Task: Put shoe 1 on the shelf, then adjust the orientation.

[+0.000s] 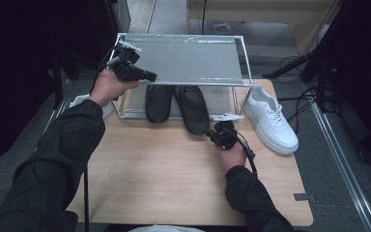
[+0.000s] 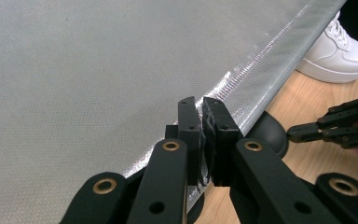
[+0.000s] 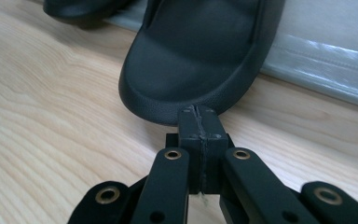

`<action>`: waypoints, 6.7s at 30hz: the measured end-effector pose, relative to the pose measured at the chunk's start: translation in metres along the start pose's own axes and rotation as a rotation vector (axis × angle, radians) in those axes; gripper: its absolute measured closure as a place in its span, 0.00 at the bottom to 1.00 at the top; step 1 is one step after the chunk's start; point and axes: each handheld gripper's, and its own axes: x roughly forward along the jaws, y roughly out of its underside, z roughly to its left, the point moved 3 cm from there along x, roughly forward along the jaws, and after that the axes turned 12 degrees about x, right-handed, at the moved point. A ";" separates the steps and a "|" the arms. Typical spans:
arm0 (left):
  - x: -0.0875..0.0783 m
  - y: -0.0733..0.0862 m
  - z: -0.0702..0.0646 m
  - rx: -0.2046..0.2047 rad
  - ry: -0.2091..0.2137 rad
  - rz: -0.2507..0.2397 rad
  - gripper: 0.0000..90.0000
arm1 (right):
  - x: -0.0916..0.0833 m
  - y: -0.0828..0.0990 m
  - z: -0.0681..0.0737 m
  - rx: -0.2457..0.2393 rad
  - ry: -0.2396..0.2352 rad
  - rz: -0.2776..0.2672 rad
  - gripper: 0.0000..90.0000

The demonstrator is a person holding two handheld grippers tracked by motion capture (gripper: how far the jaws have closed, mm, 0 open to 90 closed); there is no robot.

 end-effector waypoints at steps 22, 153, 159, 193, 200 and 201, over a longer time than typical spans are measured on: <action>0.000 0.001 0.000 0.003 -0.004 -0.002 0.96 | 0.052 -0.027 0.036 0.029 -0.012 -0.002 1.00; -0.089 0.200 0.046 -0.244 -0.124 -0.027 0.51 | -0.085 0.032 0.025 -0.111 -0.200 0.019 0.48; -0.093 0.201 0.063 -0.234 -0.157 -0.018 0.51 | -0.086 0.035 0.022 -0.105 -0.184 0.023 0.48; -0.098 0.234 0.093 -0.247 -0.179 0.019 0.64 | -0.091 0.042 0.015 -0.086 -0.153 0.029 0.47; -0.100 0.233 0.094 -0.265 -0.185 0.007 0.64 | -0.090 0.042 0.016 -0.084 -0.153 0.031 0.47; -0.102 0.232 0.096 -0.281 -0.186 -0.011 0.64 | -0.090 0.042 0.016 -0.084 -0.153 0.031 0.47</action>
